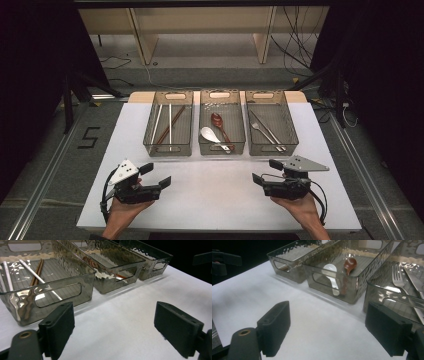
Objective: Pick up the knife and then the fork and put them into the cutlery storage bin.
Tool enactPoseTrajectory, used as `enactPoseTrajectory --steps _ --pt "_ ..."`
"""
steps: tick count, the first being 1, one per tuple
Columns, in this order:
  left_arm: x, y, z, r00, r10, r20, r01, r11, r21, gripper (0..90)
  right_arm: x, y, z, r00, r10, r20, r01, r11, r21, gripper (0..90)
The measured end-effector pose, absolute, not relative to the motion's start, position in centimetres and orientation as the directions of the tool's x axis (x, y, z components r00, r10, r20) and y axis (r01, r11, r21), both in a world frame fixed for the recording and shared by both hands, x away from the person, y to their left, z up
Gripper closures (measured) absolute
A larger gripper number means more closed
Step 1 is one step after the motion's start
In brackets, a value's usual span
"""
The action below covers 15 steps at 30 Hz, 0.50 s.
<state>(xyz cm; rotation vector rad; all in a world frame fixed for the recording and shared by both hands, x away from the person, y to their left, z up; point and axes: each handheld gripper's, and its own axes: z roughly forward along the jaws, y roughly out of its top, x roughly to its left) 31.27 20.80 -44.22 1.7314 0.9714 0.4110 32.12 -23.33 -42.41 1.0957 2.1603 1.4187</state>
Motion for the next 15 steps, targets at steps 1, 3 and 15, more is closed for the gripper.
enactPoseTrajectory --steps 1,3,15 --pt "31.3 20.8 -44.2 0.611 0.771 -0.181 0.408 -0.11 0.906 16.3 32.0 -23.3 -42.5 -0.648 0.751 0.125 0.412 0.207 0.887 21.1" --pt "31.3 20.8 -44.2 0.611 0.77 -0.181 0.408 -0.111 0.906 16.3 31.7 -23.4 -42.7 -0.643 0.758 0.113 0.404 0.21 0.89 21.1" --pt "31.2 20.7 -44.3 0.615 0.766 -0.186 0.41 -0.11 0.905 16.3 30.6 -23.7 -43.5 -0.637 0.76 0.13 0.407 0.189 0.894 20.5"
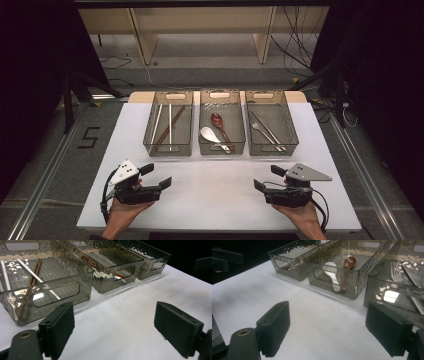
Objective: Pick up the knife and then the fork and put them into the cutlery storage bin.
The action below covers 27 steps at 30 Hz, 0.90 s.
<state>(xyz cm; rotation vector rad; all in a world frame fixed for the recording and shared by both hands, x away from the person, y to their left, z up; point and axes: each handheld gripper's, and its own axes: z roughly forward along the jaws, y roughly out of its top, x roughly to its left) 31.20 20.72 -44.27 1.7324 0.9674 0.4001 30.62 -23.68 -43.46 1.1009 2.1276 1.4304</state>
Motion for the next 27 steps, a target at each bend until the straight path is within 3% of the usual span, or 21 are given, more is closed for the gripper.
enactPoseTrajectory --steps 27 --pt "31.21 20.66 -44.27 0.619 0.763 -0.185 0.409 -0.113 0.906 16.1 30.02 -23.98 -43.72 -0.627 0.769 0.126 0.392 0.171 0.904 18.7"
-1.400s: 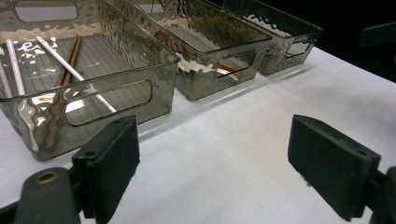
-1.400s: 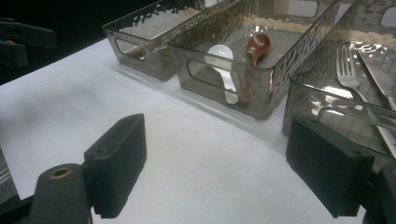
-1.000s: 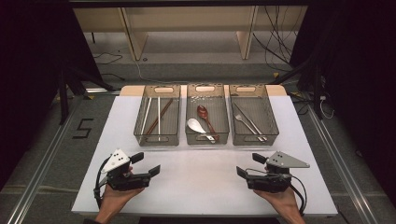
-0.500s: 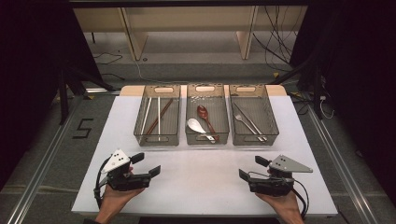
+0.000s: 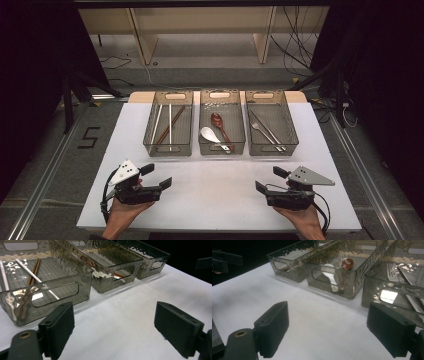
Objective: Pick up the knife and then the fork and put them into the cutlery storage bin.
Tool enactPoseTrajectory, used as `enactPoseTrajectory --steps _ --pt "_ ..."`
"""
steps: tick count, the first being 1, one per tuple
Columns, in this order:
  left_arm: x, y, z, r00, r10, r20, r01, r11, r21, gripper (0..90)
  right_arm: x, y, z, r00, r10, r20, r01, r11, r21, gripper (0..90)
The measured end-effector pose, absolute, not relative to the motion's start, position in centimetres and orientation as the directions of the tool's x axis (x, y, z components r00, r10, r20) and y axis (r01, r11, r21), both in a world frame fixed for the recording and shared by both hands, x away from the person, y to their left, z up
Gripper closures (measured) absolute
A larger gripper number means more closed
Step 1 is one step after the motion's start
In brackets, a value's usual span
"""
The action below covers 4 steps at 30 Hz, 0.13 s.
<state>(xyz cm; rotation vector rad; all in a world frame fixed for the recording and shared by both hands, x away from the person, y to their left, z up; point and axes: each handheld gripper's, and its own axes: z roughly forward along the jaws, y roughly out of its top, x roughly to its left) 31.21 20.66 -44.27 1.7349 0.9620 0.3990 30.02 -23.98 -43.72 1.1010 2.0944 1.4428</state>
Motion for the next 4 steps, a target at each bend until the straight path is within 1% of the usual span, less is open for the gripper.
enactPoseTrajectory --steps 4 --pt "31.21 20.66 -44.27 0.619 0.763 -0.184 0.409 -0.113 0.906 16.1 30.01 -24.01 -43.69 -0.626 0.77 0.126 0.391 0.17 0.905 18.7"
